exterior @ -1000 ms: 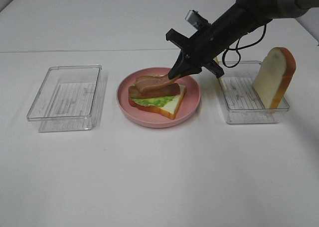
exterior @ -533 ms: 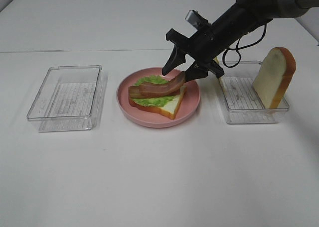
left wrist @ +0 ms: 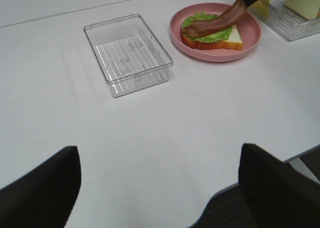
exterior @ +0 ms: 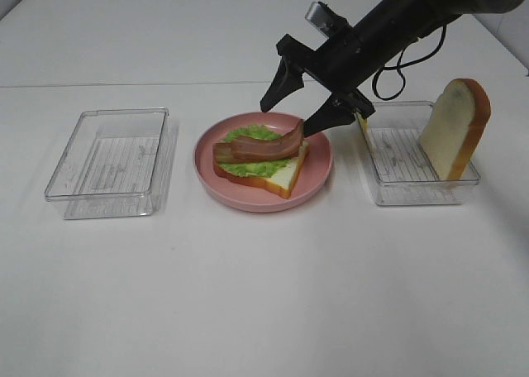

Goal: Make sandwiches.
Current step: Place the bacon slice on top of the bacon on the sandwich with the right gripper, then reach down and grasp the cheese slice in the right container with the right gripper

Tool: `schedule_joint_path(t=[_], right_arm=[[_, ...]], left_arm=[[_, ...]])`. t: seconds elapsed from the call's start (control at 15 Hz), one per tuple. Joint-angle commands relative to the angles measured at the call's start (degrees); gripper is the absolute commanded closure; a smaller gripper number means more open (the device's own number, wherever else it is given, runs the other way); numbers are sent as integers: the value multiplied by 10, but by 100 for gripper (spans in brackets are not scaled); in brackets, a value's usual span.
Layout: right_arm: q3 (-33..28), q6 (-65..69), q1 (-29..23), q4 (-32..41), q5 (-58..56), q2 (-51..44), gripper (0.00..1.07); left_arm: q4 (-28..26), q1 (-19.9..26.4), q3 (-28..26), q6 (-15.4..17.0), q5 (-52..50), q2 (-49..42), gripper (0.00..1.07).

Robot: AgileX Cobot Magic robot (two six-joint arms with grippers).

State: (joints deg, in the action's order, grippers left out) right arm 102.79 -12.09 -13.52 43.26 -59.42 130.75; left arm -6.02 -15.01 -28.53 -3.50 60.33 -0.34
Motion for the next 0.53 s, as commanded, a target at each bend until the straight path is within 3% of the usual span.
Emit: schedule_joint_path(t=[0.07,0.53], right_arm=[[2,-8,-1,-21,-12,-23,31],[2,35,0,-143,4,-80,31]], left_arm=[[0,-1,1,3,-5,-11,25],[0,-1,1,3,-5,-11,25]])
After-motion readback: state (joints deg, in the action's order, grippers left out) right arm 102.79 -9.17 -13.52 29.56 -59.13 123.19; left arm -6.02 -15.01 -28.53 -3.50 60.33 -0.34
